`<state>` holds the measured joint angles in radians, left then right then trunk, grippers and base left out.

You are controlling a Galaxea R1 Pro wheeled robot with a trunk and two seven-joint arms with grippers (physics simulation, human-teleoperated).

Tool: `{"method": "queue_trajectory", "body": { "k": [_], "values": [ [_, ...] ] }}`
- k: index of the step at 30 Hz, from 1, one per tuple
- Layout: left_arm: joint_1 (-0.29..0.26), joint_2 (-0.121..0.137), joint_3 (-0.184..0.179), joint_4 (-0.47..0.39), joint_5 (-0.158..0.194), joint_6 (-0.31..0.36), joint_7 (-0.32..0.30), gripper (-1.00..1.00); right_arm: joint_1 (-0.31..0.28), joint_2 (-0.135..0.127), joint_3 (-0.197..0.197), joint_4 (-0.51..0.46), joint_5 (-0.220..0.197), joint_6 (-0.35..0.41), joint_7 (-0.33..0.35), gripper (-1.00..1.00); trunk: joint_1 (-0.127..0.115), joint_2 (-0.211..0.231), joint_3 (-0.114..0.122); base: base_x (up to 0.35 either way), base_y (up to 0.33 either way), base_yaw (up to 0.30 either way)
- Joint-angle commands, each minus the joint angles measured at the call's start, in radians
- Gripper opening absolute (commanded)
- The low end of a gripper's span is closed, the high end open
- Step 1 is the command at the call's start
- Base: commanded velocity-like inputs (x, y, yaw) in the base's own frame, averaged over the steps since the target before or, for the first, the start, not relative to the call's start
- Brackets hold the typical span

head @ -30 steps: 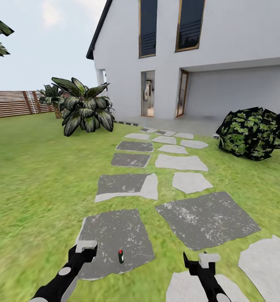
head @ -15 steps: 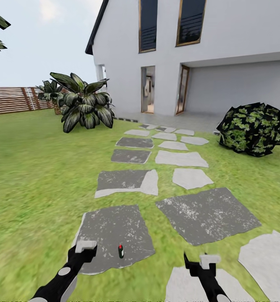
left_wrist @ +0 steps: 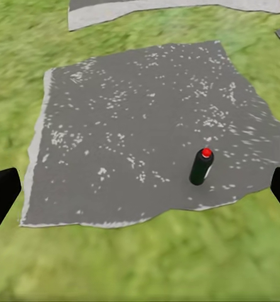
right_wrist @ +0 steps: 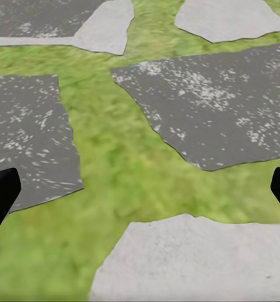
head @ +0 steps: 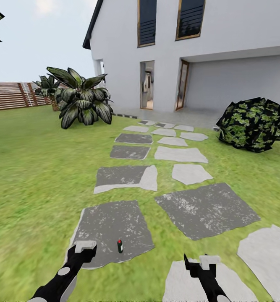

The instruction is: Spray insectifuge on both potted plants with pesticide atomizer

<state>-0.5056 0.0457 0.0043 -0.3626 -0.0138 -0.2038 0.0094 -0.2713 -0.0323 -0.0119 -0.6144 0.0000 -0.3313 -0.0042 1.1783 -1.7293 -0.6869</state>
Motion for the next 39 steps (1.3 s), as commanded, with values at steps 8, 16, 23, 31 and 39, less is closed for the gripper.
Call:
{"method": "queue_trajectory", "body": {
  "k": [8, 16, 23, 31, 39],
  "values": [
    [0.000, 0.000, 0.000, 0.001, -0.001, -0.003, 0.001, 1.00, 0.000, 0.001, 0.001, 0.000, 0.000, -0.003, -0.001, 1.00, 0.031, -0.057, -0.036, 0.000, 0.000, -0.129],
    [-0.001, 0.000, 0.000, -0.001, 0.000, -0.003, -0.004, 1.00, 0.000, 0.002, 0.001, -0.001, 0.000, -0.003, -0.001, 1.00, 0.046, -0.085, -0.049, 0.000, 0.000, -0.095],
    [-0.001, 0.000, 0.000, -0.001, -0.001, -0.003, -0.006, 1.00, 0.000, 0.002, 0.001, -0.001, 0.000, -0.003, -0.001, 1.00, 0.073, -0.134, -0.072, 0.000, 0.000, -0.275],
    [-0.001, 0.000, 0.002, 0.000, -0.001, -0.002, -0.003, 1.00, 0.000, 0.002, 0.001, -0.002, 0.000, -0.003, -0.001, 1.00, 0.103, -0.190, -0.104, 0.000, 0.000, -0.227],
    [-0.001, 0.000, 0.003, 0.001, -0.001, -0.002, 0.000, 1.00, 0.000, 0.002, -0.001, -0.005, -0.001, -0.003, -0.001, 1.00, 0.134, -0.246, -0.140, 0.000, 0.000, -0.036]
  ]
}}
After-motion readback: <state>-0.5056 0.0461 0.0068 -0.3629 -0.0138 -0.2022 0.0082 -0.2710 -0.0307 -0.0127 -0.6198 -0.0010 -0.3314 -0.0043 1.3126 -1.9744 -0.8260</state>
